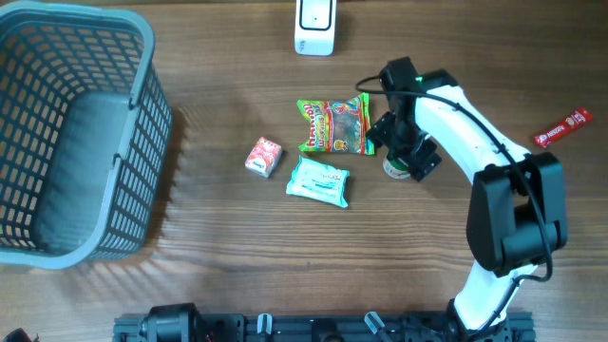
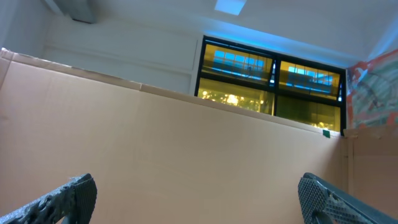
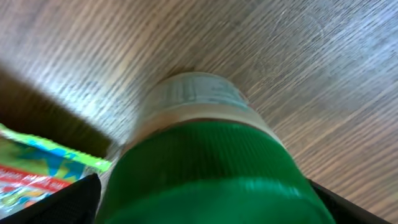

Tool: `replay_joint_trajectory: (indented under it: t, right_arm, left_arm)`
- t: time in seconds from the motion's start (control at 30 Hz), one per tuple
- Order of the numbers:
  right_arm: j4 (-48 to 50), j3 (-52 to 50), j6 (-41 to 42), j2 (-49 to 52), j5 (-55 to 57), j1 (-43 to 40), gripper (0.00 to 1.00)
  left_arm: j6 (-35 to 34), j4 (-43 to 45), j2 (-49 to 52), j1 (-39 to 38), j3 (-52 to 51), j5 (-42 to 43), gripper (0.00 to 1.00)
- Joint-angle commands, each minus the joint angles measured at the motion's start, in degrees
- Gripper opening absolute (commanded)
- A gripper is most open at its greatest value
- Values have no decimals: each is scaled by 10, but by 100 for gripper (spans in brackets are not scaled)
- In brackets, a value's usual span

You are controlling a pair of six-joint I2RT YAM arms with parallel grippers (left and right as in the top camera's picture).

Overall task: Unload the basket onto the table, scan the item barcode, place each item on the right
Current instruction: 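Lower the right gripper and grasp the green-capped jar, then lift the jar and bring it under the scanner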

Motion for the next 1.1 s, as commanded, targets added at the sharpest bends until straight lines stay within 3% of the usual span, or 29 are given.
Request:
replay_joint_trajectory:
  t: [0.0,0.3,0.47,0.67,0.77,0.9,1.07]
  right_arm:
    - [24,-20,7,2,20,-2,99]
    - [60,-50,-8,21,16,-30,90]
    - [68,-50,-26,29,-6,-32,66]
    - [36,-21,-76,28,-77,-32,55]
    - [-14,29,-138,26,-132,-32,55]
    - [-150,132,-224,23,-177,-32,56]
    - [-294,252,-265,7,-178,-32,56]
  left_arm:
    - [3,2,-4,-2,-2,-3,100]
    - [3,2,-4,-2,-2,-3,100]
    - [3,1,-4,-2,-2,-3,100]
    - [3,2,-4,-2,-2,-3,100]
    - [3,2,-4,-2,-2,-3,100]
    - [3,29,-4,-2,-2,-14,100]
    - [3,54,-4,-2,-1,-149,100]
